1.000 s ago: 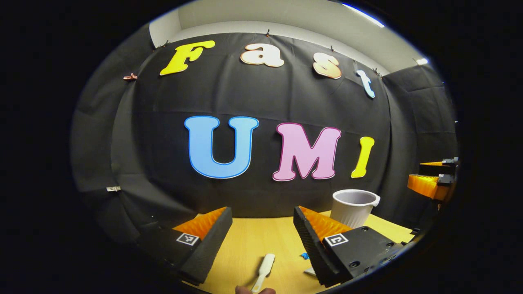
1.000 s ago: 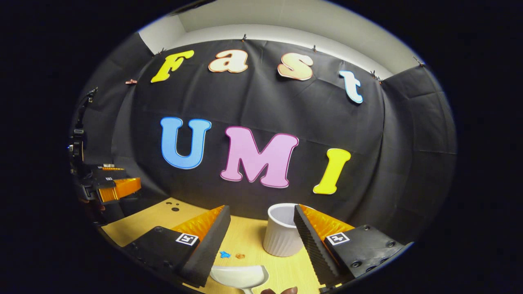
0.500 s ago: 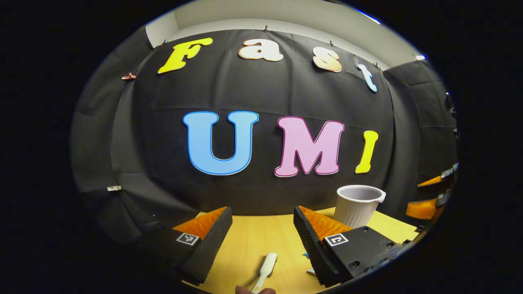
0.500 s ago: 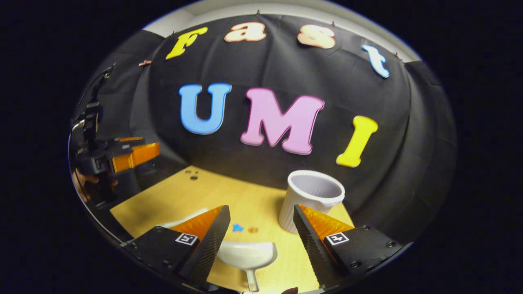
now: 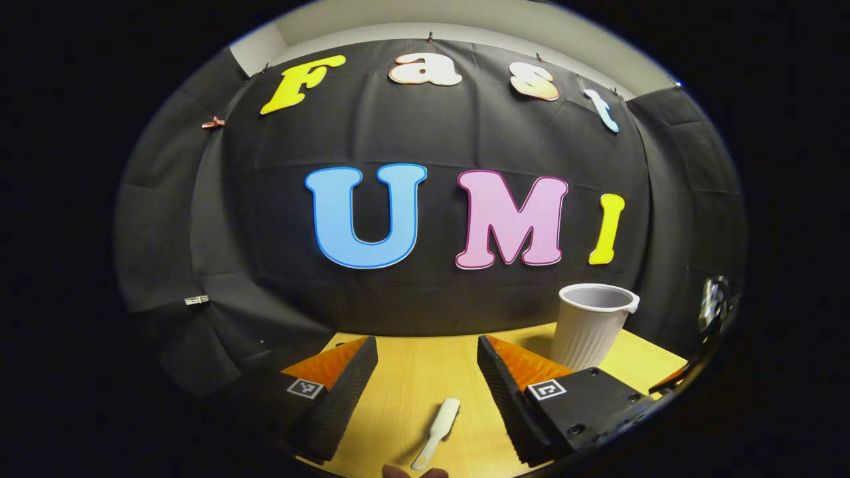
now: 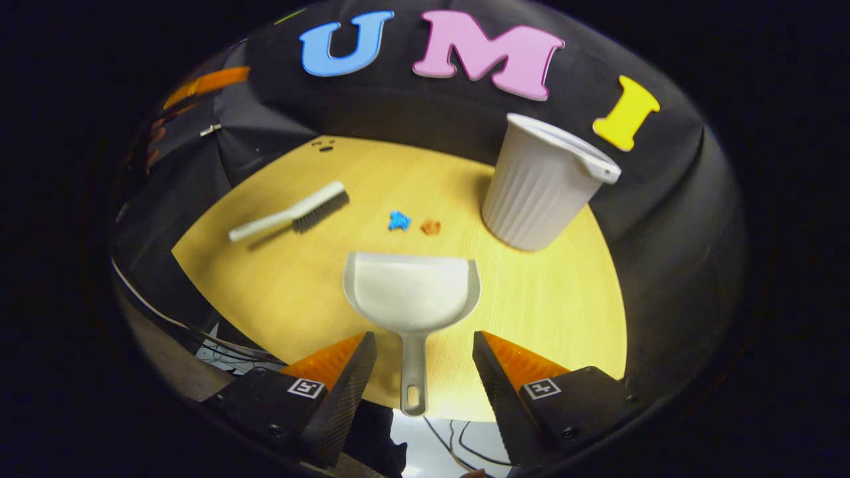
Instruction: Pick up the small broom and dustpan from the desktop, sweep the trash into the dustpan with the broom, and then empty the trash into the garbage bin.
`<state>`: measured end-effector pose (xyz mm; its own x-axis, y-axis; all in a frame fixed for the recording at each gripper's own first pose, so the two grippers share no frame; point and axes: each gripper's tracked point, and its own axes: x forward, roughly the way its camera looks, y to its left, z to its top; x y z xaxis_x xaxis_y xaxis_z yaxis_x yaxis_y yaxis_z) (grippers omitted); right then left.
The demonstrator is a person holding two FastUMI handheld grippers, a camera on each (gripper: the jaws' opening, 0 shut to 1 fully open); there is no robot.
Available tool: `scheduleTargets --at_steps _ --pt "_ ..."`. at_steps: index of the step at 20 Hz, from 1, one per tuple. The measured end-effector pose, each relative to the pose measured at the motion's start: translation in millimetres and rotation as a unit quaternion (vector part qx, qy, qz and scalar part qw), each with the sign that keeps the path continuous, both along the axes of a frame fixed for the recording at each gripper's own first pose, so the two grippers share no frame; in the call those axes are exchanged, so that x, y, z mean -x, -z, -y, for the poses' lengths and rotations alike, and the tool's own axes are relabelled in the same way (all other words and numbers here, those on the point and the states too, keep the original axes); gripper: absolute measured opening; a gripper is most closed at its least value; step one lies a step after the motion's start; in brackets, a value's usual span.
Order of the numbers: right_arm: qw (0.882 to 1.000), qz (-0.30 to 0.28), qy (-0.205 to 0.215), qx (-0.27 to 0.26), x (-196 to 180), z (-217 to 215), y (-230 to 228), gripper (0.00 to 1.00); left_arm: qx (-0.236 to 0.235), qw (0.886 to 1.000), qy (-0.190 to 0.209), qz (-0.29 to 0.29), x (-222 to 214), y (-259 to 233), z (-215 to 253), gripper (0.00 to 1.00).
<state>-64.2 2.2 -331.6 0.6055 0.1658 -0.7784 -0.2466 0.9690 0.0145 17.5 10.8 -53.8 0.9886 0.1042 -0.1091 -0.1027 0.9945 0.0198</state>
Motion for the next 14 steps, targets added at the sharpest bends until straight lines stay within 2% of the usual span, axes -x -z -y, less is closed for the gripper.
scheduleTargets --at_steps 3,7,11,14 --pt "0.998 -0.056 0.015 -0.016 1 -3 51 0.90 -0.001 1.000 -0.009 -0.005 7 6 -3 0.95" --pt "0.993 -0.108 0.042 -0.029 -11 -10 97 0.88 -0.006 1.000 -0.022 -0.015 15 12 -7 0.95" --pt "0.989 -0.136 0.047 -0.023 -25 -16 113 0.87 -0.001 0.999 -0.029 -0.020 21 18 -12 0.96" --pt "0.987 -0.149 0.045 -0.026 -29 -20 116 0.76 -0.003 0.999 -0.035 -0.028 20 24 -14 0.95"
